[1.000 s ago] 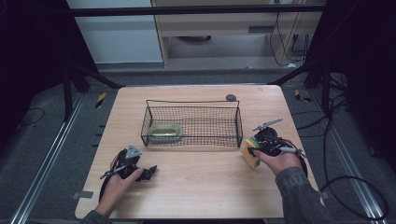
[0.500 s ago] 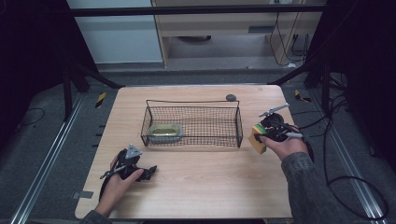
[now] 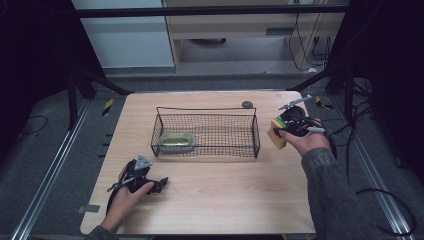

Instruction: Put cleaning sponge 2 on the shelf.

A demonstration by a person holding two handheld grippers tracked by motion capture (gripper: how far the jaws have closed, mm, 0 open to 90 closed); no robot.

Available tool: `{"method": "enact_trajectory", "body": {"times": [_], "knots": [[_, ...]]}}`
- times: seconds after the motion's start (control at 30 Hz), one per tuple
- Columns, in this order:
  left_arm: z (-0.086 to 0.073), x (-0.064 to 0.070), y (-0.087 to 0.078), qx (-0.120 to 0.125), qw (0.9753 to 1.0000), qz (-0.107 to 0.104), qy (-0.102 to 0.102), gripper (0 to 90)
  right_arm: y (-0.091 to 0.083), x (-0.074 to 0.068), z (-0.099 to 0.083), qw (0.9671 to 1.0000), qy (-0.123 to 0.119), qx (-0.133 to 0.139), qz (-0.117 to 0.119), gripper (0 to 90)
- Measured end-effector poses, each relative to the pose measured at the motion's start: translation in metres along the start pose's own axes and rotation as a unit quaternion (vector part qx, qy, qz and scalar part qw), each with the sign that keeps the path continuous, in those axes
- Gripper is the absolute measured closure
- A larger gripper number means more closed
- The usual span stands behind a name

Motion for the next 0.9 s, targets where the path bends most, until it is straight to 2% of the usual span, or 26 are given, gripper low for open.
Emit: {"method": "enact_trajectory", "body": {"times": [0.17, 0.3, 0.47, 0.9], "knots": [[0.0, 0.0, 0.0, 0.001, 1.0, 0.0, -0.002, 0.0, -0.007, 0.007, 0.01, 0.9999, 0.0, 0.011, -0.01, 64.2], [0.001, 0.0, 0.001, 0.001, 1.0, 0.001, 0.0, 0.0, -0.012, 0.01, 0.022, 0.9996, -0.01, 0.022, -0.014, 64.2], [0.001, 0.0, 0.001, 0.001, 1.0, 0.001, 0.001, 0.0, -0.012, 0.011, 0.037, 0.9994, -0.017, 0.023, -0.021, 64.2], [0.001, 0.0, 0.001, 0.001, 1.0, 0.0, 0.001, 0.0, -0.006, -0.01, 0.065, 0.9985, -0.041, 0.035, -0.013, 64.2]]}}
Point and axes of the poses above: each handheld gripper's, and its own axes: y roughly forward along the jaws, z roughly out of its top, x roughly to its right, the point moved 5 cm from there along y, roughly forward along the jaws, and after that the axes turned 1 degree about -x, right-handed, at the moved point
